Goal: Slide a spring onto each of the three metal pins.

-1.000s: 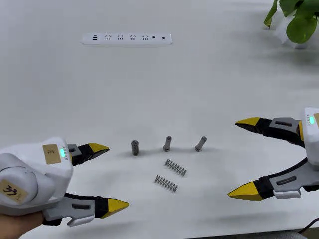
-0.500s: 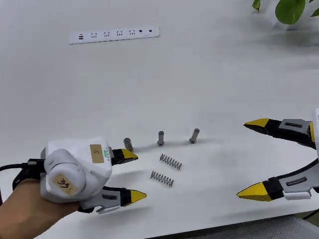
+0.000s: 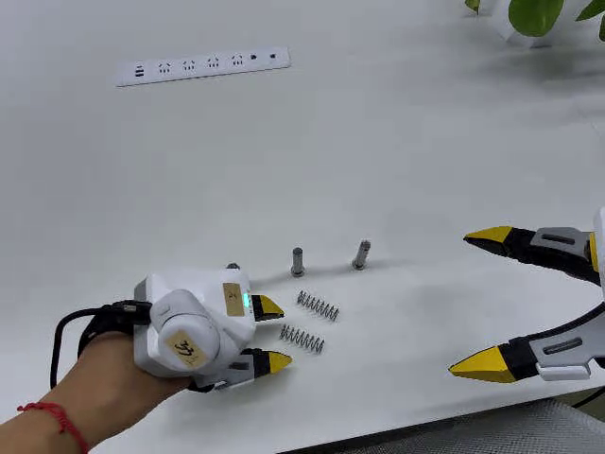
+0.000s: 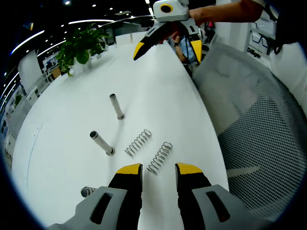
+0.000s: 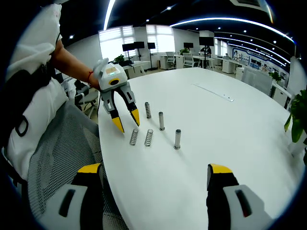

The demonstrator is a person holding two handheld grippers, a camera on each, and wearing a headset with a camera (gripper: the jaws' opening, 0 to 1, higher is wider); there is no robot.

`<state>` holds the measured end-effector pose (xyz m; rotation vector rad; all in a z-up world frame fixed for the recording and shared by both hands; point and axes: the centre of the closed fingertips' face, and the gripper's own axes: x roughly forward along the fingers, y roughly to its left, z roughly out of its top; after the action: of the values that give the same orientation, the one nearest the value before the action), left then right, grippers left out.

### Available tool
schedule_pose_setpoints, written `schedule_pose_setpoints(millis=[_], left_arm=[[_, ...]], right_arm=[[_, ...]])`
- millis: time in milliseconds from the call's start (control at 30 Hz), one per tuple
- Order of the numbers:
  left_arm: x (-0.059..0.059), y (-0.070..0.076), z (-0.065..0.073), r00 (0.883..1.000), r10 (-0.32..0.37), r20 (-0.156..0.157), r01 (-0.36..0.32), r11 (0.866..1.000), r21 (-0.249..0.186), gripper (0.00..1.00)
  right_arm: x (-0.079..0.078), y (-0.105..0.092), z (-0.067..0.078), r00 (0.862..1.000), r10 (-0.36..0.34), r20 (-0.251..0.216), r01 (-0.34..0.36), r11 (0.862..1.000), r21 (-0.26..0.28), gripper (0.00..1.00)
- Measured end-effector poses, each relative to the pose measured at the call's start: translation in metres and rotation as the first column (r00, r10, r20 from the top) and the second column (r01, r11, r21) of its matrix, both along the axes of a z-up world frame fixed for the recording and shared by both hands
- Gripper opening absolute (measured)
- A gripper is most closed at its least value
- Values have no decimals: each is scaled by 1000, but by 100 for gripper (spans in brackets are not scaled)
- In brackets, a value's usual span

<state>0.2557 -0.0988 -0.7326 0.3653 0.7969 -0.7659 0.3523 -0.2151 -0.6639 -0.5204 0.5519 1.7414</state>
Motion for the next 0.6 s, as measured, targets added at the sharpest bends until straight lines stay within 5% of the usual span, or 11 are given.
schedule_pose_setpoints(millis=[600], left_arm=[[4,2,-19,997,-79,-12,80,991,105,18]], right_arm=[[0,-5,-1,1000,-22,-4,22,1000,-1,90]])
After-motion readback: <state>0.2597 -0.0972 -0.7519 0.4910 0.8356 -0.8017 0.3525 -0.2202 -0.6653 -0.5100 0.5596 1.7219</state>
